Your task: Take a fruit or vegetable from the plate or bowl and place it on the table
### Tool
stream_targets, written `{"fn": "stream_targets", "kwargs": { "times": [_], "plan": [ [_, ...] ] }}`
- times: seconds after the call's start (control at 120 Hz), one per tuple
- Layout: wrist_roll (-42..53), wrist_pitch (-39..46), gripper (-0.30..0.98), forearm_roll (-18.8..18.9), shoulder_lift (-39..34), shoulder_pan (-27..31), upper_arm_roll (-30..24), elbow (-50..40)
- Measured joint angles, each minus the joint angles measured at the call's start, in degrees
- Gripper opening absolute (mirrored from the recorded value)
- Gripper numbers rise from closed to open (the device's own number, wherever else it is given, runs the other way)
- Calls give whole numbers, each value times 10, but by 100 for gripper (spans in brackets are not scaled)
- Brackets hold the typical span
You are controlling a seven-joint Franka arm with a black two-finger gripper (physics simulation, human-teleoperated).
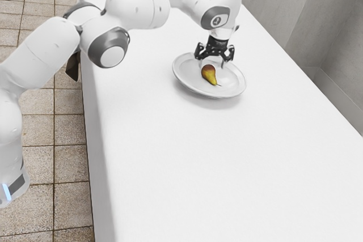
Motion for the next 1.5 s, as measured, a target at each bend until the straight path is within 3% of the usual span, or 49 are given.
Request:
{"fn": "stream_targets", "kwargs": {
  "times": [0.625, 0.917, 1.367, 1.5],
  "plan": [
    [-66, 27, 68, -14, 26, 7, 1, -1],
    [-80, 27, 31, -14, 26, 8, 1, -1],
    [-93, 23, 27, -13, 14, 5, 11, 26],
    [-96, 18, 27, -13, -14, -23, 6, 34]
  ]
}}
